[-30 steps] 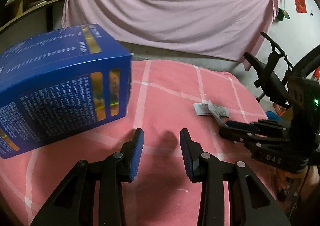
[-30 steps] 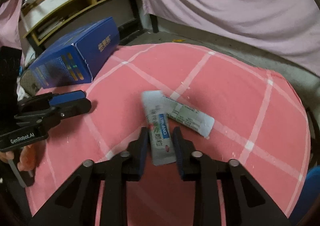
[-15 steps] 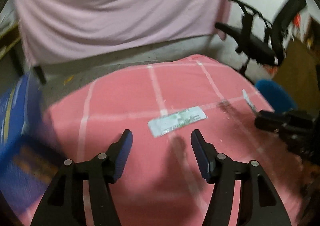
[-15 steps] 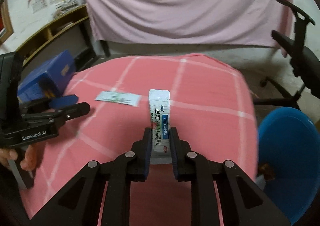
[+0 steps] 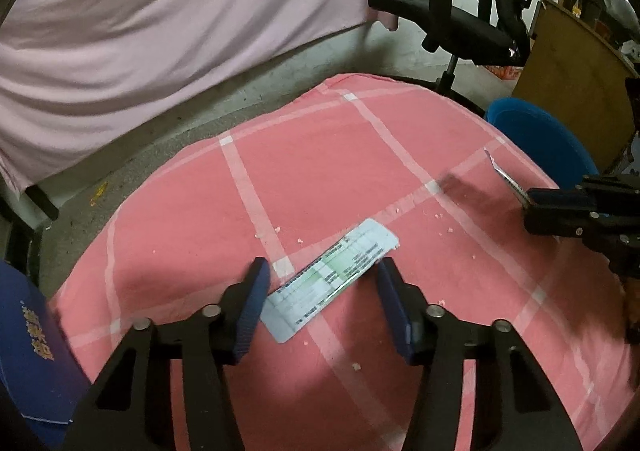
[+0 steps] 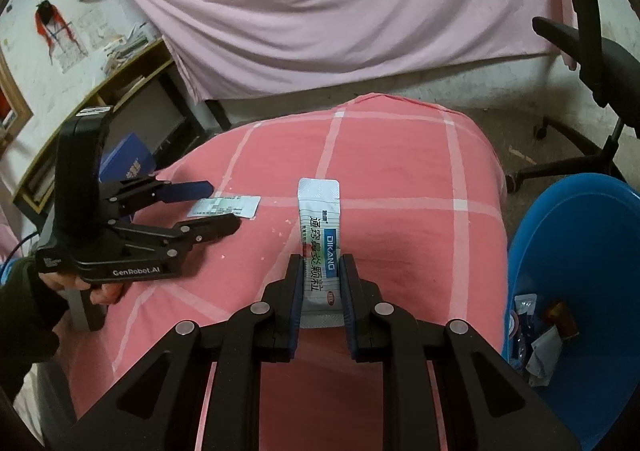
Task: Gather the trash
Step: 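Grasp white label strip with left tool while right tool holds sachet, then carry label strip with left tool while right tool carries sachet to bucket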
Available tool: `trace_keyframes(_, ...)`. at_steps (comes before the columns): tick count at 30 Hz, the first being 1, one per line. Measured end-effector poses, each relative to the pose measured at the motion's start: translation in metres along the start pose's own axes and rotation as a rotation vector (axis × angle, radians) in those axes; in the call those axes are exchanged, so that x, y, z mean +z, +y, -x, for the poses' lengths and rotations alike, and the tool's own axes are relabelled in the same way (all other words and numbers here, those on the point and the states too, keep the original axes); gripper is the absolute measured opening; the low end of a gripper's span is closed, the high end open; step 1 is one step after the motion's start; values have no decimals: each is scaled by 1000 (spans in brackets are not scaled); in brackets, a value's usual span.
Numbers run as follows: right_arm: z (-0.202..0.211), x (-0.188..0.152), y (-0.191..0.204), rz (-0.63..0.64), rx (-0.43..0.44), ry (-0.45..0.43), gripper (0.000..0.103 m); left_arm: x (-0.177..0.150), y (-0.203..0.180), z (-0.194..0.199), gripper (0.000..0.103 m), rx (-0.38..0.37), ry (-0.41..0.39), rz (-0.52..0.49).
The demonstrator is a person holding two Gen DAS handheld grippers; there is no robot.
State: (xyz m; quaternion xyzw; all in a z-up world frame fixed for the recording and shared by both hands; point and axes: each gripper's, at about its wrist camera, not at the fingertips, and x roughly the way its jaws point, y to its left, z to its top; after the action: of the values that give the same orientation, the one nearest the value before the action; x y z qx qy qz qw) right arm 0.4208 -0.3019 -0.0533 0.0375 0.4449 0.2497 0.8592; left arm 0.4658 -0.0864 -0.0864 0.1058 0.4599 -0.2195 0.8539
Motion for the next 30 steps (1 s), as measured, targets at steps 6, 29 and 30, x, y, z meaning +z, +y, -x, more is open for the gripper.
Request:
trace_keyframes(6, -2, -1, 3, 2, -1, 5, 16, 4, -13, 5, 19, 3, 63, 22)
trace_keyframes(29, 114, -30, 5, 10, 40, -554, 15, -1, -87, 122, 2, 58, -505, 357)
trace_keyframes(30, 121, -32, 4, 15, 34, -588, 15, 2, -94, 130, 2, 63, -541, 342)
